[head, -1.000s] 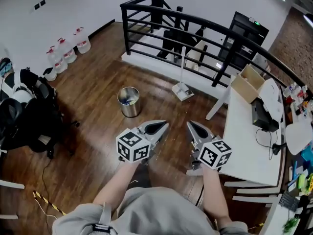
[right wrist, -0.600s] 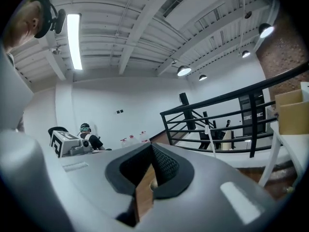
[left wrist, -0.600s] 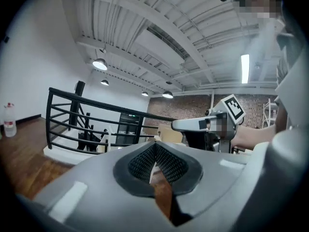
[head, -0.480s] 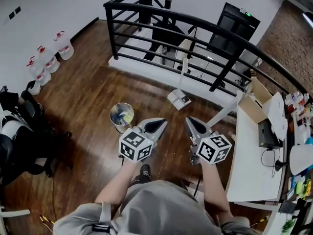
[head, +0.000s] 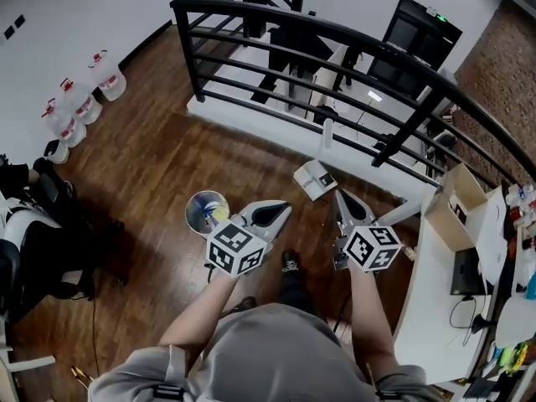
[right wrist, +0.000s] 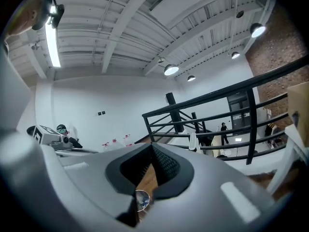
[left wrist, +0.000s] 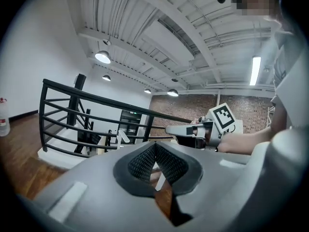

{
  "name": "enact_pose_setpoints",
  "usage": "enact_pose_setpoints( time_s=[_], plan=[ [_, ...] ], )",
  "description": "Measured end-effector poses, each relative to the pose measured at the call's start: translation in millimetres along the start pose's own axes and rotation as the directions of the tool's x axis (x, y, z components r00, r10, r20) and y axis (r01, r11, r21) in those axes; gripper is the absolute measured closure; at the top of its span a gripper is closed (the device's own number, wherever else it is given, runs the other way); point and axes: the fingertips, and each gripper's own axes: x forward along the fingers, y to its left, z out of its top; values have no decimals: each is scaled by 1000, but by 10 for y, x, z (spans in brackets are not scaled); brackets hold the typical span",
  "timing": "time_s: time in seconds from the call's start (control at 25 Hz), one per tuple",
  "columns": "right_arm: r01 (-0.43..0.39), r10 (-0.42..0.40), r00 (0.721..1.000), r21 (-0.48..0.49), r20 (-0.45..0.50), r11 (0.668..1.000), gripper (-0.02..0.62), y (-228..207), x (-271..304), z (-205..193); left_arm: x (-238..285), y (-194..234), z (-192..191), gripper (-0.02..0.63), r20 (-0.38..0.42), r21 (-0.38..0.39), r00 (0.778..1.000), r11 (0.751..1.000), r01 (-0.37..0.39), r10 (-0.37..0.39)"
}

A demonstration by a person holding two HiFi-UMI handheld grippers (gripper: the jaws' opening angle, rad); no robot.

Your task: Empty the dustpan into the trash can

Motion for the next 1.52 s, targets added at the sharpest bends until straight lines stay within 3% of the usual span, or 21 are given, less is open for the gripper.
enact_pose_setpoints(
  time_s=[0.28, 0.64, 1.0, 1.32, 1.52],
  plan=[
    [42, -45, 996, -43, -76, 998, 586, -1321, 985, 105, 993, 643, 81, 617, 6, -44, 996, 996, -84, 84],
    [29, -62, 957, -118, -284, 993, 475, -2465, 1987, -453, 1685, 1068, -40, 617, -82, -107, 983, 979, -172, 164],
    [-109, 38, 917, -156, -398, 982, 383, -2687, 2815, -792, 1879, 1396, -197, 617, -180, -158, 958, 955, -252, 223],
    [-210, 127, 935, -227, -332, 951, 359, -2601, 3345, -715, 1835, 1472, -306, 617, -224, -183, 940, 936, -300, 258],
    [-263, 169, 930, -270, -325, 926, 376, -2580, 3525, -729, 1737, 1504, -333, 617, -237, -203, 928, 920, -336, 287]
  ],
)
